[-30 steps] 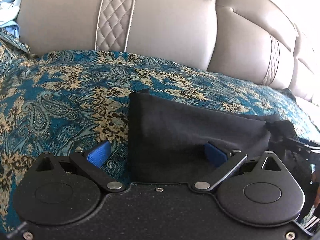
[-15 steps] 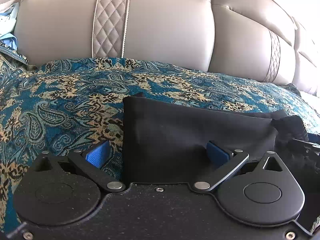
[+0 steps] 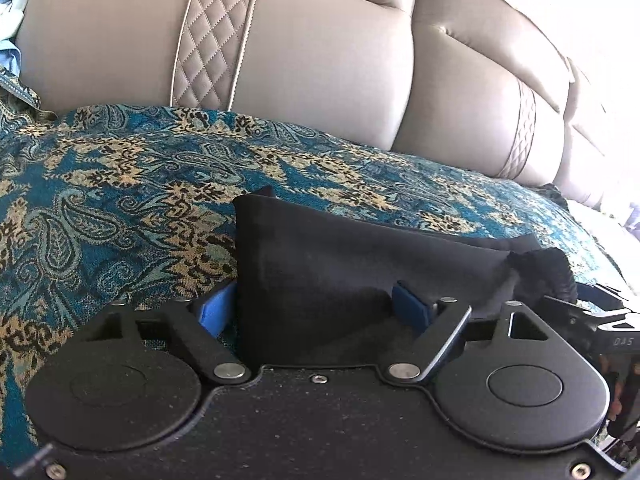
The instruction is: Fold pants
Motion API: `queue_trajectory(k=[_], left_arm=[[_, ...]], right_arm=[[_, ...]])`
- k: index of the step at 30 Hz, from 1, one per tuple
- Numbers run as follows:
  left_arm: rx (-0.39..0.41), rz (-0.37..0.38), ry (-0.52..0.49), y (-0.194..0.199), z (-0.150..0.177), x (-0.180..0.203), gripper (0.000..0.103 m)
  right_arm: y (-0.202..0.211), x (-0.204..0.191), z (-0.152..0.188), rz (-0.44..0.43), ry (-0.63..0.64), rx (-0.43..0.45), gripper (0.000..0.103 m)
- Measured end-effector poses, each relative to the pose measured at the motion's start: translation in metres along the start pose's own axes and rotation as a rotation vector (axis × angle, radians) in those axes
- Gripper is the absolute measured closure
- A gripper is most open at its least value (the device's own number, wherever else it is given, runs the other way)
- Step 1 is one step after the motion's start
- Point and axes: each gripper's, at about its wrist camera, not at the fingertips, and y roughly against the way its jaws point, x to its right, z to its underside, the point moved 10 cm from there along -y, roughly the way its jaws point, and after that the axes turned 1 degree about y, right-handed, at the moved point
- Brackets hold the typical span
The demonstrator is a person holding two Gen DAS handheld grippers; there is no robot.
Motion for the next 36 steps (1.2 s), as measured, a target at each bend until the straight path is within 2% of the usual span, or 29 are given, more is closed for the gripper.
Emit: queue_trajectory(k=[4, 6, 7, 8, 9, 11, 13, 17, 22, 28, 33, 36], left_arm=[[0.006, 0.002, 0.004, -0.003, -0.001, 0.001, 0.022], [0.017, -0.007, 0.022, -0.004, -0.004, 0.0, 0.027], [0.03, -0.029, 0.036, -0.004, -0.005, -0.003, 0.043], [0.045, -0.066, 0.051, -0.004, -0.007, -0.007, 0.065], [0.057, -0.1, 0.068, -0.003, -0.009, -0.011, 0.071], [0.079, -0.114, 0.117, -0.001, -0.012, -0.016, 0.083], [0.099, -0.13, 0.131, 0.002, -0.017, -0.02, 0.087], [0.137, -0.206, 0.089, 0.0, -0.04, -0.034, 0.087], [0.136, -0.295, 0.067, -0.019, -0.08, -0.074, 0.087], [0.123, -0.427, -0.016, -0.058, -0.125, -0.109, 0.087], [0.1, -0.501, -0.038, -0.089, -0.123, -0.128, 0.079], [0.107, -0.509, -0.055, -0.09, -0.122, -0.126, 0.079]], right_arm=[[0.001, -0.001, -0.001, -0.011, -0.005, 0.01, 0.011], [0.002, -0.002, -0.002, -0.012, -0.017, 0.019, 0.017], [0.003, -0.002, -0.002, -0.014, -0.027, 0.027, 0.025], [0.003, -0.001, -0.003, -0.011, -0.044, 0.035, 0.037], [0.004, 0.0, -0.004, -0.012, -0.064, 0.041, 0.048], [0.003, 0.001, -0.006, -0.026, -0.115, 0.046, 0.062], [0.0, -0.002, -0.007, -0.053, -0.161, 0.045, 0.066], [-0.014, -0.021, -0.019, -0.044, -0.133, 0.046, 0.071], [-0.058, -0.048, -0.046, -0.03, -0.156, 0.042, 0.071], [-0.115, -0.081, -0.078, 0.059, -0.112, 0.028, 0.07], [-0.144, -0.09, -0.082, 0.127, -0.022, 0.009, 0.064], [-0.144, -0.087, -0.08, 0.108, -0.042, 0.012, 0.061]])
